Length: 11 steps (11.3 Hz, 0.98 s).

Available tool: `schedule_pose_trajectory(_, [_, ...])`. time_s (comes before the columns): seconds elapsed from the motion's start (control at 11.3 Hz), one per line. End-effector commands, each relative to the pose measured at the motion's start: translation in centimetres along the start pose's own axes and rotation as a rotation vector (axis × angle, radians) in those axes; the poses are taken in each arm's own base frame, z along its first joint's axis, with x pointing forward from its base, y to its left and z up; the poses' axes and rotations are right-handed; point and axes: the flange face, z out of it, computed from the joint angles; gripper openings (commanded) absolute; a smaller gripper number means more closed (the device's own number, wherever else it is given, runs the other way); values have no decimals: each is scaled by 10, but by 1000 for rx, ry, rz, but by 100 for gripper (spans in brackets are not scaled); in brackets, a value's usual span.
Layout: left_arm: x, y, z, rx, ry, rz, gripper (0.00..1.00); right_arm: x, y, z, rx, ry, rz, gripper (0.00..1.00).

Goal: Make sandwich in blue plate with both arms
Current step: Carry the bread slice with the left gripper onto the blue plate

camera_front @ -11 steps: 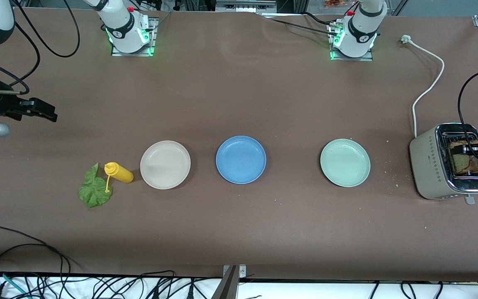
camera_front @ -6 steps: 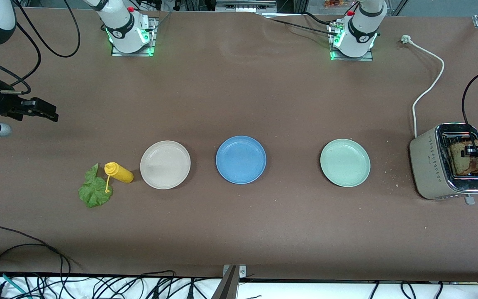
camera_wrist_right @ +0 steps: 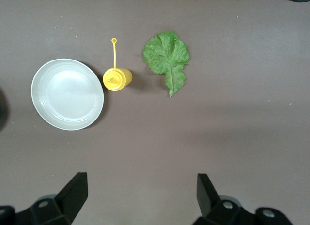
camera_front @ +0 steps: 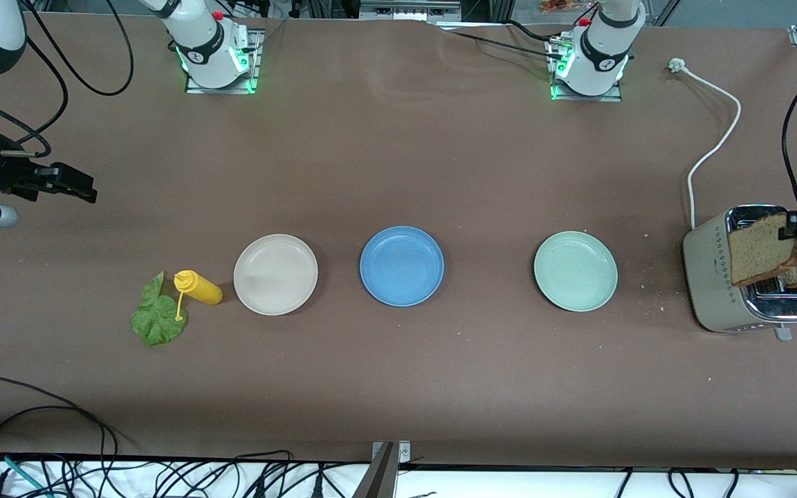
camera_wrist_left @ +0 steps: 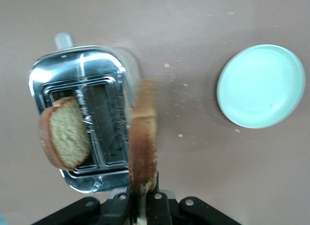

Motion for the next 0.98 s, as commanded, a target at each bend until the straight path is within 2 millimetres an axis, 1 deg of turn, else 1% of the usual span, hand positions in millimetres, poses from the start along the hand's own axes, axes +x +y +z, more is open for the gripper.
schedule_pose_trajectory(0.0, [-3, 72, -36, -6, -40, 131, 0, -1, 5, -6, 7, 8, 21, 100])
schedule_pose_trajectory(0.09, [1, 94, -39, -13, -37, 171, 0, -1, 3, -5, 10, 4, 21, 100])
schedule_pose_trajectory(0.18, [7, 125, -35, -27, -45, 226, 0, -1, 3, -5, 10, 2, 21, 100])
schedule_pose_trajectory(0.27, [14, 158, -30, -72, -49, 260, 0, -1, 4, -5, 11, 2, 21, 100])
schedule_pose_trajectory(0.35, [23, 185, -19, -132, -63, 277, 0, -1, 4, -5, 10, 4, 21, 100])
schedule_pose_trajectory(0.44, [31, 220, -4, -182, -89, 325, 0, -1, 5, -6, 10, 10, 20, 100])
schedule_pose_trajectory(0.53, [40, 246, 13, -230, -117, 347, 0, -1, 4, -6, 10, 10, 15, 100])
schedule_pose_trajectory(0.62, [48, 272, 29, -314, -145, 348, 0, 0, 5, -6, 10, 11, 12, 100])
schedule_pose_trajectory(0.8, [66, 317, 69, -493, -210, 331, 0, 0, 5, -10, 10, 20, 10, 100])
schedule_pose_trajectory(0.89, [79, 329, 80, -565, -175, 314, 0, 0, 3, -13, 10, 27, 9, 100])
